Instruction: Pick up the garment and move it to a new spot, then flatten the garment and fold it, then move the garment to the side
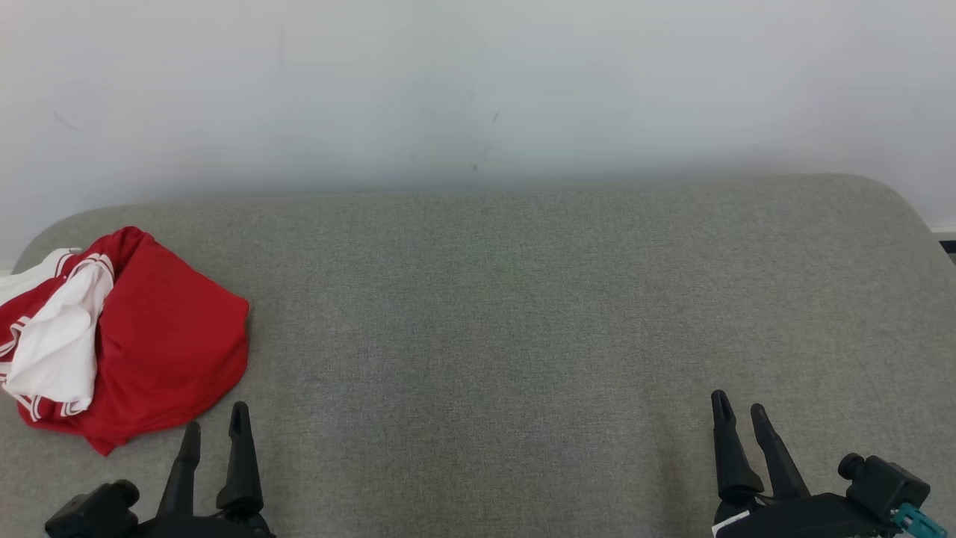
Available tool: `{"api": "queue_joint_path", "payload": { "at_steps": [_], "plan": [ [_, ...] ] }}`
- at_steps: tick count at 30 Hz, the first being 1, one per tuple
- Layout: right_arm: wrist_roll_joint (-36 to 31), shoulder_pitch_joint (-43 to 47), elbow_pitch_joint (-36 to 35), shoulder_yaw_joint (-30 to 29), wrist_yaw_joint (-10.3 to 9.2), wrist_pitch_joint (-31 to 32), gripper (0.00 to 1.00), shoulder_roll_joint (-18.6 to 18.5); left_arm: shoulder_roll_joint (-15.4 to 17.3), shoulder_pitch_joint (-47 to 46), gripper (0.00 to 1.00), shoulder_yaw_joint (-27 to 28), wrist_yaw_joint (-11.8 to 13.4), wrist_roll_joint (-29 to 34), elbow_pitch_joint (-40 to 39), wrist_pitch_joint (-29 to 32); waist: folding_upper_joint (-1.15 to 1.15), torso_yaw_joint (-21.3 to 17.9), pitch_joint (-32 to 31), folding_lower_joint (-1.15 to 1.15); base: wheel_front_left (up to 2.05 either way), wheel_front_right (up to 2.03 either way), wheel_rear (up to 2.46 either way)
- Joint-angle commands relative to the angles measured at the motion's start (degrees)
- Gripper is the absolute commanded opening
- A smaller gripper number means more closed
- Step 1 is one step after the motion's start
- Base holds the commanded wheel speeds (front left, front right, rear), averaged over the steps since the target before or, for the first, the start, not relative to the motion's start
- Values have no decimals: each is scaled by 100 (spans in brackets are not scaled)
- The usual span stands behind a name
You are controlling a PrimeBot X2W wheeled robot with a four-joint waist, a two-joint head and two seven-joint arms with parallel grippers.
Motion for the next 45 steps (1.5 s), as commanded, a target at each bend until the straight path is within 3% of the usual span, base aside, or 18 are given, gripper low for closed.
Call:
{"api": "queue_joint_path", "payload": {
  "at_steps": [1, 17, 45],
  "plan": [
    [-304, -14, -54, 27, -6, -64, 100, -22, 54, -3, 100, -16, 36, 244, -94, -77, 0, 4, -3, 0, 0, 0, 0],
    [-1487, 84, -156, 45, -8, -304, 100, -18, 115, 102, 100, -125, 153, 1211, -146, -315, 0, 40, -27, 0, 0, 0, 0],
    [-2790, 225, -348, -22, -10, -511, 100, -20, 205, 133, 100, -193, 170, 2135, 1, -388, 0, 118, -84, 0, 0, 0, 0]
  ]
}}
